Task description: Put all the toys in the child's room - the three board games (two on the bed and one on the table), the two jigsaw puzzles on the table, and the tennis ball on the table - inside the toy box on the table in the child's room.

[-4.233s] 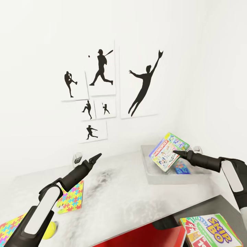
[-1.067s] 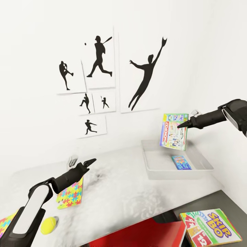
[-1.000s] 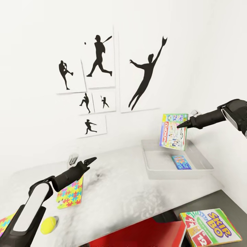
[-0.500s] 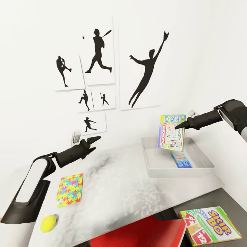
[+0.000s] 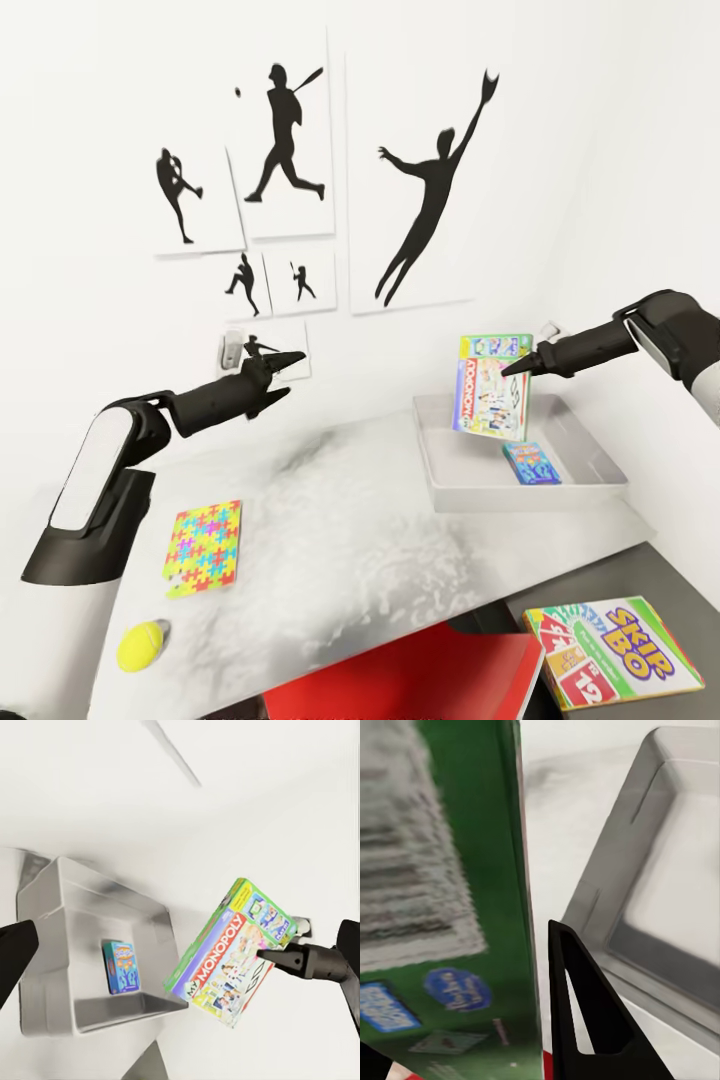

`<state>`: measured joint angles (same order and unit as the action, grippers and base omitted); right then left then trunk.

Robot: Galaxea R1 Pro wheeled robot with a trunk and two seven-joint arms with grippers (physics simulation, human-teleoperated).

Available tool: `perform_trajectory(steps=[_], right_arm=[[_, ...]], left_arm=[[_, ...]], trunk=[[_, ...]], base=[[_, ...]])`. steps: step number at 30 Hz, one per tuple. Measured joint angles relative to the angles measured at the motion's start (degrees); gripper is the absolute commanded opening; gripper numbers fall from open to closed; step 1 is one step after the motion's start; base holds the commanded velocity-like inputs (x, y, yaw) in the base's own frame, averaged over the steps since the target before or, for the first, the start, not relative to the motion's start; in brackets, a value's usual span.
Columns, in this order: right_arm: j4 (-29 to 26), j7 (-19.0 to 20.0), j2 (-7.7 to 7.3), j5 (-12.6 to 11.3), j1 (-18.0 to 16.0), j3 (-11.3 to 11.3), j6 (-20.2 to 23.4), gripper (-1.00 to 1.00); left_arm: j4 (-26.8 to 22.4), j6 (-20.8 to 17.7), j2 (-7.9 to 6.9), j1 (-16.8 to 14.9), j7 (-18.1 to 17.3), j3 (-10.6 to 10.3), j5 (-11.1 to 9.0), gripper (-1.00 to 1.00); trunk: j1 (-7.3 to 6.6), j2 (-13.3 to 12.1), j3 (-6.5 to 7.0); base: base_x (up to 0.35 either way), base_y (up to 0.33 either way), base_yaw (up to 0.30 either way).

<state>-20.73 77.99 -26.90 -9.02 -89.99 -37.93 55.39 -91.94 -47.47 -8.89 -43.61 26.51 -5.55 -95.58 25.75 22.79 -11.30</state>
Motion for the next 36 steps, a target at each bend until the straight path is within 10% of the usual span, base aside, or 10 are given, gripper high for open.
perform_trajectory(steps=[10, 36], right_arm=[[0.02, 0.14, 0.28, -0.14, -0.03, 0.13, 1.83, -1.00], [0.18, 0.26, 0.16, -0.06, -2.97, -0.40, 4.13, -1.00]], left_arm=[[-0.02, 0.36, 1.75, -5.83, 9.47, -2.63, -5.59, 1.00], [-0.01, 0.69, 2.76, -7.27, 13.88, -2.93, -6.46, 1.00]], trunk=[[0.00, 0.00, -0.93], [0.00, 0.00, -3.35]], base=[[0.000, 0.000, 0.000], [0.000, 0.000, 0.000]])
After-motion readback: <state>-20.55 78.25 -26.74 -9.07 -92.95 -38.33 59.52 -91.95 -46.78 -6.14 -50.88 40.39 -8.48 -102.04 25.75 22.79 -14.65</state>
